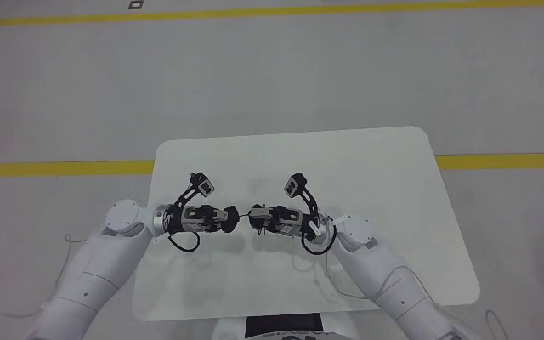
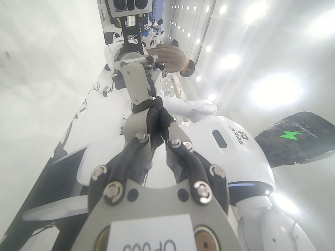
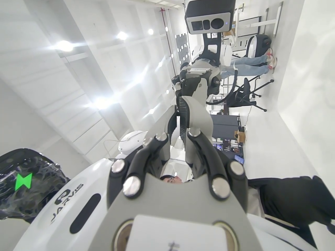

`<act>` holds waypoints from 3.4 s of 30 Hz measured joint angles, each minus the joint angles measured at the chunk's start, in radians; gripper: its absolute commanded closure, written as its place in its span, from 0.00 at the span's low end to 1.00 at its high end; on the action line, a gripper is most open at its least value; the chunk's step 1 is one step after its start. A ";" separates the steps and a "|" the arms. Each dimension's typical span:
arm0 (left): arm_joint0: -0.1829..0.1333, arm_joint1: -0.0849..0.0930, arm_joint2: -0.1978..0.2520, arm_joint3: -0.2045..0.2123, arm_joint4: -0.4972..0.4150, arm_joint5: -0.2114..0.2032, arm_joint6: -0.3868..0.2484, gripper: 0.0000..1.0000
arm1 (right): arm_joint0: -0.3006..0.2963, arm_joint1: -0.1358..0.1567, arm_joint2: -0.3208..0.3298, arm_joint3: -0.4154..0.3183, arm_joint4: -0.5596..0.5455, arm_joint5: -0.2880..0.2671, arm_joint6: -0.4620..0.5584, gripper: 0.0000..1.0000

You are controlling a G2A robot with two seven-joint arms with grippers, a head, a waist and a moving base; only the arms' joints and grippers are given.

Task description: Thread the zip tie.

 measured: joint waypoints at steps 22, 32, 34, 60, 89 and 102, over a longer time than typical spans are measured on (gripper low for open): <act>0.010 0.000 0.000 -0.019 0.031 0.011 0.068 0.00 | -0.019 0.010 0.014 -0.031 -0.047 -0.028 -0.065 1.00; 0.012 0.001 0.003 -0.020 0.054 0.012 0.085 0.00 | -0.029 0.012 0.026 -0.035 -0.038 -0.048 -0.099 1.00; 0.011 0.001 0.003 -0.021 0.057 0.008 0.089 0.00 | -0.029 0.013 0.026 -0.035 -0.041 -0.046 -0.100 1.00; 0.009 -0.009 0.039 -0.030 0.050 0.022 0.118 0.00 | -0.036 0.007 0.012 -0.064 -0.022 -0.060 -0.167 1.00; 0.002 -0.012 0.042 -0.001 0.060 0.016 0.136 0.75 | -0.031 0.023 0.009 -0.072 -0.175 0.026 -0.169 1.00; -0.004 -0.013 0.052 0.002 0.086 0.022 0.146 0.88 | -0.041 0.033 0.012 -0.087 -0.198 0.049 -0.157 1.00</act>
